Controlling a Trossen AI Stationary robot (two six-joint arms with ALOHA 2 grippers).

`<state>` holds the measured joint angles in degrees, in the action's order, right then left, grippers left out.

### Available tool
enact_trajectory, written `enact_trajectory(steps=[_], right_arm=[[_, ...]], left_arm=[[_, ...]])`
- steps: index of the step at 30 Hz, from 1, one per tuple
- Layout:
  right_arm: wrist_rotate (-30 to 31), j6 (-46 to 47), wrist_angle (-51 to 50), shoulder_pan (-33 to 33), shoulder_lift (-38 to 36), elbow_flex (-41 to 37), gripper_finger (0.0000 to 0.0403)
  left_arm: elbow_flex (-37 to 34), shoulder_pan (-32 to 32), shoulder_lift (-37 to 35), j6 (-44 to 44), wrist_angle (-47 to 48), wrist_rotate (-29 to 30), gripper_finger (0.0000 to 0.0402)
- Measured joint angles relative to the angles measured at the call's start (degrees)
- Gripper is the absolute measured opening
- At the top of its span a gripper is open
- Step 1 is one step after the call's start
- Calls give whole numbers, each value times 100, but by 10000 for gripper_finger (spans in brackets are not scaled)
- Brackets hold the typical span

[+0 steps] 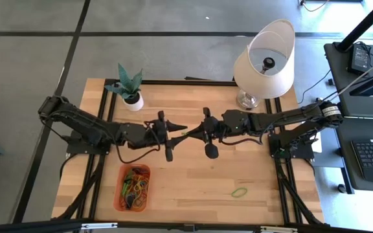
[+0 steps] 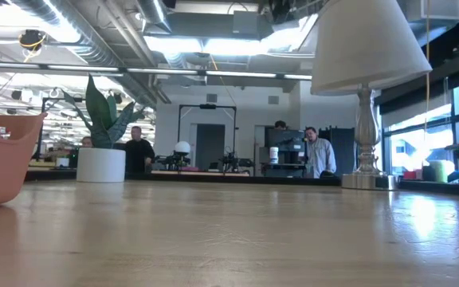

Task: Pick and place rubber bands into bin
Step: Put the green rubber band into the orange bin

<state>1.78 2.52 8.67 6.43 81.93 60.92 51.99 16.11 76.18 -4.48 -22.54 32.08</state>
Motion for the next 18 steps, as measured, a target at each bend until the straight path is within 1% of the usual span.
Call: enact_trajectory(steps=[2, 7, 8, 15, 18], right_arm=[[0, 0, 2, -1, 0, 0, 5], [-1, 1, 0, -1, 0, -1, 5], [-4, 15, 1, 0, 0, 0, 5], [-7, 293, -91, 1, -4, -2, 8], [-9, 321, -200, 1, -4, 0, 26]], left_arm=[[0, -39, 0, -80, 0, -109, 120], [0, -56, 0, -77, 6, -431, 22], [0, -52, 0, -78, 8, -468, 12], [0, -54, 0, 145, 24, -551, 4], [0, -56, 0, 142, 81, -553, 4]])
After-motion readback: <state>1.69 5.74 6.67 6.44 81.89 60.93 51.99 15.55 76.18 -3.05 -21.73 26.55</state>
